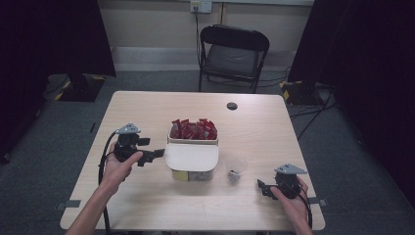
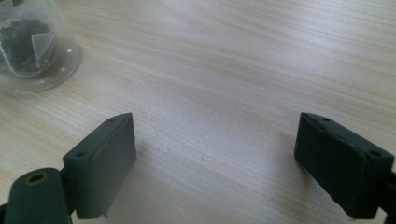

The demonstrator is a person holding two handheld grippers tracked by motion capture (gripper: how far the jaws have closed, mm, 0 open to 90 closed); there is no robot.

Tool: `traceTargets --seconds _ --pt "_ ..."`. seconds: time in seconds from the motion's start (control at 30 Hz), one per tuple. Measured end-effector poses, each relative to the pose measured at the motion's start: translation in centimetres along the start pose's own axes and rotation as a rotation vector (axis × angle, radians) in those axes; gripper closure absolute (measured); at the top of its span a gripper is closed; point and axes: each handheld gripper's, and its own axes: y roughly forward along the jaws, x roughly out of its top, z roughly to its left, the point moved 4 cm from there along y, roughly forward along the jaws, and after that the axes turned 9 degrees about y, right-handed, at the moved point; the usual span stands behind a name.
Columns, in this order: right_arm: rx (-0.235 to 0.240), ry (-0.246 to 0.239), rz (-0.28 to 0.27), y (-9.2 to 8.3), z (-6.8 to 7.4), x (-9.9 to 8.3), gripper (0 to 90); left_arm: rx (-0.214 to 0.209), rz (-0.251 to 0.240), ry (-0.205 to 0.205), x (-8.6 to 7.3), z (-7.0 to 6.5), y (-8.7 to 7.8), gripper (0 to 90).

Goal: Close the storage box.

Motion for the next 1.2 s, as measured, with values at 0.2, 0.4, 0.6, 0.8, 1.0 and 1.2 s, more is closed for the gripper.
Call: traceTargets --seconds 0.2,0.4,0.6,0.8,1.0,1.2 --pt "-0.001 0.000 0.001 0.0 0.0 0.0 12.2 0.022 0.015 -0.031 -1.4 0.8 -0.6 16.2" --pt "-0.001 0.000 0.000 0.0 0.0 0.0 12.2 0.033 0.023 -0.046 -2.2 1.0 -1.1 16.2" --pt "-0.001 0.000 0.000 0.0 0.0 0.0 12.2 0.039 0.073 -0.033 -3.5 0.5 -1.3 16.3" --pt "-0.001 0.000 0.001 0.0 0.0 0.0 12.2 0.051 0.106 -0.002 -4.9 0.1 -1.5 16.2" --pt "-0.001 0.000 0.001 0.0 0.0 0.0 12.2 0.054 0.151 -0.021 -7.0 0.6 -1.2 16.1" --pt "-0.001 0.000 0.000 0.0 0.0 0.0 12.2 0.064 0.221 -0.036 -9.0 1.2 -0.3 16.1"
